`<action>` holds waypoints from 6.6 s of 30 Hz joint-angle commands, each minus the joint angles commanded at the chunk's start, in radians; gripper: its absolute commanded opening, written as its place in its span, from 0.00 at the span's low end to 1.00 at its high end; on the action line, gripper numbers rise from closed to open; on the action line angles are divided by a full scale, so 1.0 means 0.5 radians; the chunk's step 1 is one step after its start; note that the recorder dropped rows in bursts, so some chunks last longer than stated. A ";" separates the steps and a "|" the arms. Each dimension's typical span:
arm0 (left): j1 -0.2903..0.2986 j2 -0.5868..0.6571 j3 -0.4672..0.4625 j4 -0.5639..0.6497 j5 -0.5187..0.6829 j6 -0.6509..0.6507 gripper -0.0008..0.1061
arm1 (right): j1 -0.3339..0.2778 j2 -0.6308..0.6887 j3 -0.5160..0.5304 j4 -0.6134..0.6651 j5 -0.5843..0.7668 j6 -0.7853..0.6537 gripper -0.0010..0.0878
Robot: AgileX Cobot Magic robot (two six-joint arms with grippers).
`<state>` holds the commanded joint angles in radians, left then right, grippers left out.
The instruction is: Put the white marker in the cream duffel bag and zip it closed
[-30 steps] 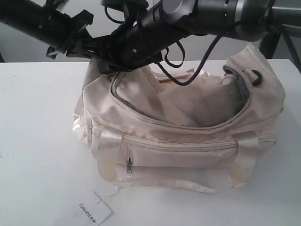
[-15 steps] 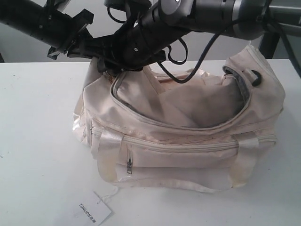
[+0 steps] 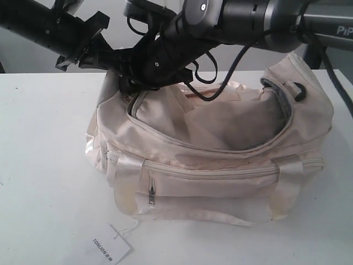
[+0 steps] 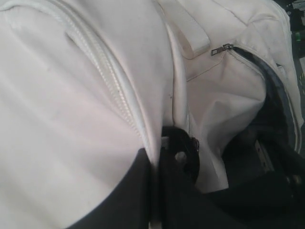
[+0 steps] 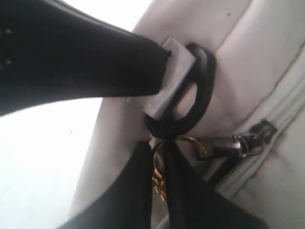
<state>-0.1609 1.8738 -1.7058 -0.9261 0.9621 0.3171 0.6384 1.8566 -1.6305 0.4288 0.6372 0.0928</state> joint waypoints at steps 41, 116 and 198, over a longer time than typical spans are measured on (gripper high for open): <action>0.000 0.000 0.000 -0.001 -0.023 -0.005 0.01 | 0.080 -0.060 0.036 0.148 0.920 -0.186 0.01; -0.004 0.000 0.000 0.241 -0.052 -0.005 0.01 | 0.080 -0.061 0.193 0.254 0.613 -0.314 0.01; -0.004 -0.183 0.584 0.490 0.378 0.214 0.36 | 0.080 -0.265 0.194 -0.236 1.168 -0.445 0.01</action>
<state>-0.1627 1.7821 -1.4140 -0.6813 1.1510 0.4242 0.6785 1.7240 -1.5336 0.3107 1.2211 -0.1296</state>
